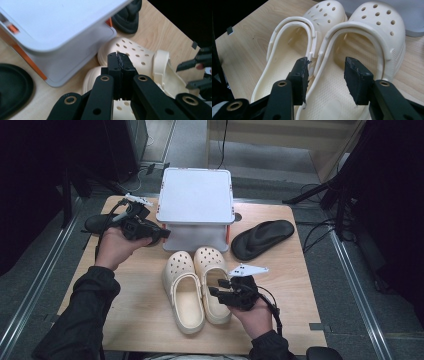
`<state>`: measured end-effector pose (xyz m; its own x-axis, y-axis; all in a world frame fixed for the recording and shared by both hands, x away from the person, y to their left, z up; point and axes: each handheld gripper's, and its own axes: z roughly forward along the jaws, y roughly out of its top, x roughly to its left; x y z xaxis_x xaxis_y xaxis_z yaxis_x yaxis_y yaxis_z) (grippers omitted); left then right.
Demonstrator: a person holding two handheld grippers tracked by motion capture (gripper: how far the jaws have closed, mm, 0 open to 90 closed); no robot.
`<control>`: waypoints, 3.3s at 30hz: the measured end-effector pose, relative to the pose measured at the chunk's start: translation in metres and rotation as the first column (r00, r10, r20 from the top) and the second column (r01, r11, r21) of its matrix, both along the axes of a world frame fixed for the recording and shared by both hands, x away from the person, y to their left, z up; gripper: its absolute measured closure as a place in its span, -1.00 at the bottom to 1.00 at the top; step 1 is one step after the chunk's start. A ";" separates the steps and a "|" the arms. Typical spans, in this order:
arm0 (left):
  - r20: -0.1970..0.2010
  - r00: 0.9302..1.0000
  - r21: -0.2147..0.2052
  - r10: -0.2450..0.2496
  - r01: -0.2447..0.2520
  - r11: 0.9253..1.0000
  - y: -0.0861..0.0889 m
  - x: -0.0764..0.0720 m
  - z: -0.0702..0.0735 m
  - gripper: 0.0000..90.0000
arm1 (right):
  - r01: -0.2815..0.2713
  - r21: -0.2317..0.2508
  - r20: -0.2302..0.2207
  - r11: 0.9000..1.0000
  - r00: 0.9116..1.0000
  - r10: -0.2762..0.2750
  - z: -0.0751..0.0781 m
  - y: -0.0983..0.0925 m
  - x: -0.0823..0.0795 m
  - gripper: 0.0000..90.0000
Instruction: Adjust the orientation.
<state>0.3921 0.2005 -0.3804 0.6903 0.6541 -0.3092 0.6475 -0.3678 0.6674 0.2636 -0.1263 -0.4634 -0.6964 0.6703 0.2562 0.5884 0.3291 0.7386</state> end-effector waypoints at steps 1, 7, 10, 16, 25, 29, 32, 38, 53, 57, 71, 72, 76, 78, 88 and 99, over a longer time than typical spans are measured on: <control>0.002 1.000 0.000 0.000 0.000 1.000 -0.001 0.003 0.002 1.00 | 0.000 -0.003 -0.002 1.000 1.000 0.000 -0.001 0.001 0.000 0.20; 0.026 1.000 -0.002 0.013 -0.013 1.000 -0.001 0.013 0.012 1.00 | 0.008 -0.005 -0.019 1.000 1.000 -0.008 -0.005 0.005 -0.002 0.18; 0.021 0.999 -0.013 0.026 -0.025 1.000 -0.001 0.021 0.014 1.00 | 0.015 -0.010 -0.022 1.000 1.000 -0.015 -0.007 0.007 -0.002 0.15; 0.015 0.999 -0.024 0.044 -0.044 0.999 -0.001 0.038 0.013 1.00 | 0.043 -0.012 -0.037 0.999 0.998 -0.044 -0.011 0.010 0.000 0.05; 0.019 0.999 -0.006 0.049 -0.049 0.999 -0.009 0.053 0.005 1.00 | 0.080 -0.033 -0.052 0.996 0.995 -0.081 -0.020 0.020 0.002 -0.06; 0.024 0.999 0.003 0.049 -0.049 0.999 -0.008 0.056 0.004 1.00 | 0.091 -0.029 -0.053 0.995 0.994 -0.092 -0.022 0.026 0.004 -0.06; 0.021 0.999 -0.004 0.045 -0.045 0.999 -0.006 0.057 0.003 1.00 | 0.090 -0.041 -0.039 0.995 0.995 -0.092 -0.023 0.031 0.005 -0.07; 0.031 0.999 -0.010 0.041 -0.041 0.999 -0.006 0.056 0.002 1.00 | 0.105 -0.050 -0.034 0.993 0.994 -0.107 -0.025 0.042 0.010 -0.08; 0.039 0.998 0.004 0.041 -0.041 0.999 -0.008 0.055 0.002 1.00 | 0.152 -0.096 -0.045 0.984 0.987 -0.156 -0.030 0.070 0.023 0.03; 0.034 0.999 -0.005 0.042 -0.042 0.999 -0.007 0.055 0.002 1.00 | 0.182 -0.080 -0.072 0.980 0.980 -0.188 -0.030 0.069 0.026 0.23; 0.037 0.998 0.002 0.043 -0.043 0.999 -0.007 0.055 0.002 1.00 | 0.272 -0.044 -0.085 0.961 0.958 -0.275 -0.021 0.058 0.028 0.45; 0.035 0.998 -0.001 0.047 -0.047 0.999 -0.008 0.055 0.002 1.00 | 0.271 -0.034 -0.087 0.962 0.958 -0.273 -0.020 0.057 0.029 0.45; 0.037 0.998 0.006 0.043 -0.044 0.999 -0.008 0.055 0.002 1.00 | 0.257 -0.028 -0.088 0.966 0.962 -0.259 -0.012 0.054 0.033 0.46; 0.035 0.998 0.004 0.045 -0.045 0.999 -0.008 0.055 0.002 1.00 | 0.245 -0.038 -0.073 0.969 0.966 -0.247 -0.008 0.054 0.035 0.46; 0.031 0.999 -0.002 0.041 -0.041 0.999 -0.006 0.056 0.002 1.00 | 0.212 -0.051 -0.013 0.976 0.977 -0.213 0.010 0.063 0.069 0.46; 0.025 0.999 -0.013 0.042 -0.042 0.999 -0.005 0.056 0.001 1.00 | 0.270 -0.085 -0.009 0.959 0.962 -0.272 -0.006 0.082 0.116 0.46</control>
<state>0.4483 0.1951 -0.3792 0.6702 0.6787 -0.3002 0.6448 -0.3323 0.6883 0.3799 -0.0447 -0.4697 -0.4811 0.8524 0.2048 0.6788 0.2144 0.7023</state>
